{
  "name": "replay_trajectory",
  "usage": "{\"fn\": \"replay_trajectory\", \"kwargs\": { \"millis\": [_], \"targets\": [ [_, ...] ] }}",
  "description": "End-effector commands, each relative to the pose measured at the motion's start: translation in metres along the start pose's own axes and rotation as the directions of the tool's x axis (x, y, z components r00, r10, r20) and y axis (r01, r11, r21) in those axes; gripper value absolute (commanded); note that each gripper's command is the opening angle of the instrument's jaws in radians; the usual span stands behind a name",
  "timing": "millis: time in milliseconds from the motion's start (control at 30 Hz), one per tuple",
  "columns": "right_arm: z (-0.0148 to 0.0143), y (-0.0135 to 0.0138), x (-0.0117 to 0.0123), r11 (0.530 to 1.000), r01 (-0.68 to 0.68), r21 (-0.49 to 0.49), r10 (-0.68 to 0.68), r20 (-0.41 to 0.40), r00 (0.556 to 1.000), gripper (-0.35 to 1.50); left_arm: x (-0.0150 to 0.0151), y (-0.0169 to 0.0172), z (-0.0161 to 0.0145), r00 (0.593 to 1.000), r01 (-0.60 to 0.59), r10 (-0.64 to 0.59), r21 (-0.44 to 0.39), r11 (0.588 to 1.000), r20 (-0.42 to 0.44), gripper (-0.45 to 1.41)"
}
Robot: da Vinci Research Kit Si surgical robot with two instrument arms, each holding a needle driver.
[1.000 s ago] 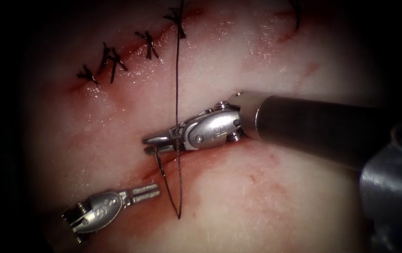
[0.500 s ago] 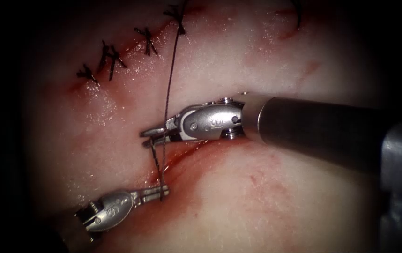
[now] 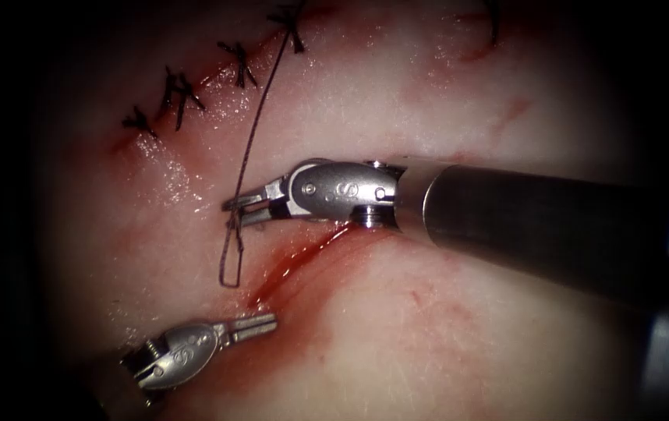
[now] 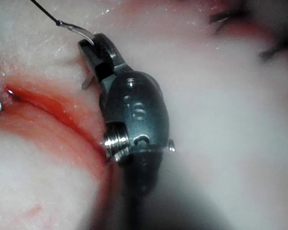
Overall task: Wound Closure
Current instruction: Throw needle through flesh above incision with right hand
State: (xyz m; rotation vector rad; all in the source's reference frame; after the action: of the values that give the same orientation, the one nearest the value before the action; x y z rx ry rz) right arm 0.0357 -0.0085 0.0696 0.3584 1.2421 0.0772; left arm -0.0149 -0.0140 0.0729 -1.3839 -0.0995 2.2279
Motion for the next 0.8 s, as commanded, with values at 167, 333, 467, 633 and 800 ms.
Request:
{"fn": "replay_trajectory", "kwargs": {
  "millis": [167,333,467,633,800],
  "targets": [
    [0.0011,0.0009,0.0009,0.992,-0.125,0.000,0.125,-0.010,0.992,-0.35,-0.0002,0.0000,0.0006,1.000,-0.001,0.001,-0.003,1.000,0.001,-0.22],
    [0.0012,0.0009,0.0010,0.956,-0.293,0.006,0.293,-0.008,0.956,-0.35,-0.0001,0.0001,0.0003,1.000,-0.001,0.001,-0.005,1.000,0.001,-0.20],
    [0.0010,0.0006,0.0010,0.939,-0.344,0.029,0.343,0.032,0.939,-0.35,-0.0001,0.0001,-0.0001,1.000,-0.001,0.001,-0.009,1.000,0.001,-0.20],
    [0.0006,-0.0004,0.0007,0.887,-0.458,0.064,0.454,0.077,0.888,-0.35,-0.0001,-0.0003,-0.0009,1.000,-0.001,0.001,-0.003,1.000,0.008,-0.20],
    [0.0009,-0.0018,0.0004,0.786,-0.609,0.106,0.599,0.110,0.793,-0.35,-0.0001,-0.0007,-0.0015,1.000,0.000,0.000,0.001,1.000,0.013,-0.20]
  ]
}}
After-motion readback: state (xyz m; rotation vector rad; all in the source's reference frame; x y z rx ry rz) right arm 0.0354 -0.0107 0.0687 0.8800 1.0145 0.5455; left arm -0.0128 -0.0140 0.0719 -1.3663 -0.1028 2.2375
